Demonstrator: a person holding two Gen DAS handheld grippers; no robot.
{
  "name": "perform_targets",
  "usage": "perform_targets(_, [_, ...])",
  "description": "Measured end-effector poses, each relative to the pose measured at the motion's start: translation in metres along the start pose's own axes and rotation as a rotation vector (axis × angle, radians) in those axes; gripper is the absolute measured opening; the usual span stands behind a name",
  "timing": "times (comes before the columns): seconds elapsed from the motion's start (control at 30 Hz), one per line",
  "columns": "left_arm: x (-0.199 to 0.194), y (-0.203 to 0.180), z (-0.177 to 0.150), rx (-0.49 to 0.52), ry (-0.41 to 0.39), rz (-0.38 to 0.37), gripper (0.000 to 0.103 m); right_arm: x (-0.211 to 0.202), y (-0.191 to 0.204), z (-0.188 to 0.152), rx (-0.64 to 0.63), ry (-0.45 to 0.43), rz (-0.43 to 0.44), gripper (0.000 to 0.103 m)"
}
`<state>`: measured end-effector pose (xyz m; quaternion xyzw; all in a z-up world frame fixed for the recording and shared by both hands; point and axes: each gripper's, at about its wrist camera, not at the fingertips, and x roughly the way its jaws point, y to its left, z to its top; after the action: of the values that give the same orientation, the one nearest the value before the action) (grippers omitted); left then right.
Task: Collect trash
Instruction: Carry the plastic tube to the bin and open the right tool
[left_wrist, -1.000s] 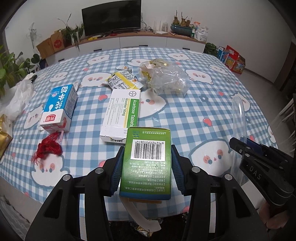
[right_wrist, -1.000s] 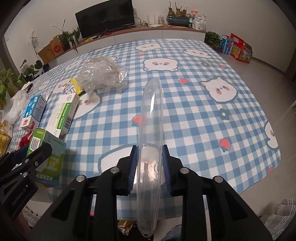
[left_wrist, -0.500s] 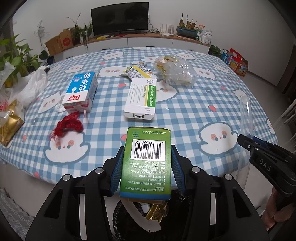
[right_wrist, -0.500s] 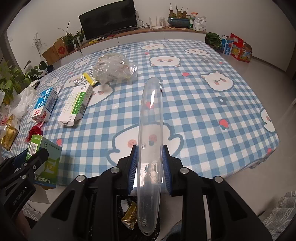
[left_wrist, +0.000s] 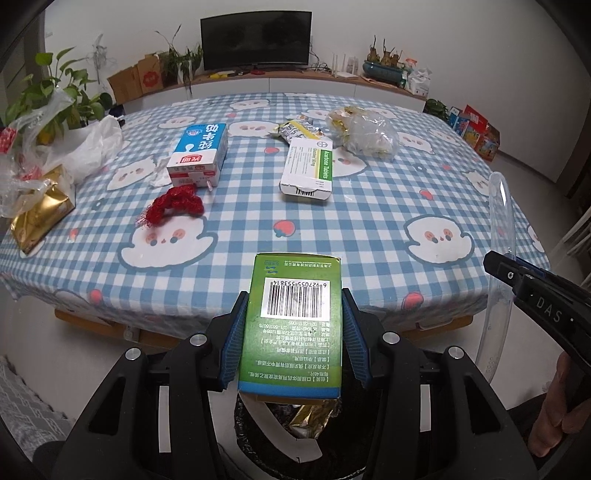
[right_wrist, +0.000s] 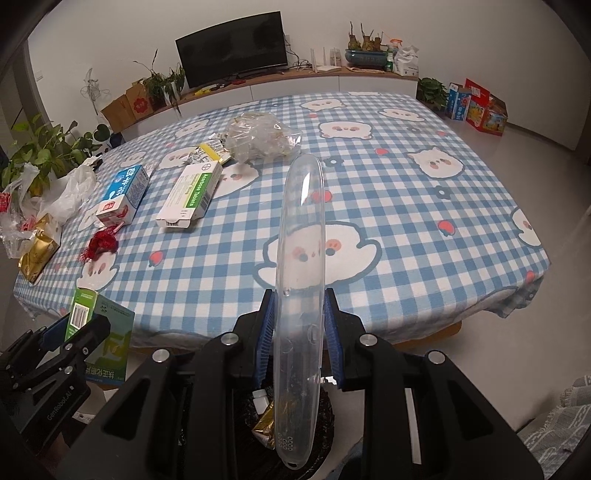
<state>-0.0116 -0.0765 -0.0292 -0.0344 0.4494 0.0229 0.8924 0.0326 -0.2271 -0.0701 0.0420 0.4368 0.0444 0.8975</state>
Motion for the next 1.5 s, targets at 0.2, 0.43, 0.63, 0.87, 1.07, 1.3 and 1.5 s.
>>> perform_targets(0.2, [-0.002,0.012,-0.021,-0.011,0.014,0.011,0.047,-0.006,0.018,-0.019,-0.027,0.001,0.024,0.025])
perform_targets(0.43, [-0.008,0.034,-0.044,-0.041,0.018,0.030,0.047,-0.010,0.036,-0.038,-0.057,0.006,0.047,0.025])
perform_targets(0.63, [-0.008,0.053,-0.064,-0.075,0.037,0.042,0.047,-0.007,0.048,-0.056,-0.076,0.021,0.050,0.025])
perform_targets(0.87, [-0.006,0.069,-0.087,-0.098,0.047,0.061,0.047,0.003,0.060,-0.079,-0.097,0.049,0.048,0.025])
perform_targets(1.07, [0.001,0.081,-0.103,-0.110,0.062,0.081,0.047,0.022,0.067,-0.103,-0.115,0.091,0.040,0.025])
perform_targets(1.3, [0.019,0.090,-0.114,-0.117,0.075,0.101,0.047,0.050,0.079,-0.132,-0.158,0.150,0.047,0.025])
perform_targets(1.5, [0.029,0.093,-0.121,-0.117,0.080,0.100,0.047,0.067,0.084,-0.144,-0.181,0.160,0.040,0.025])
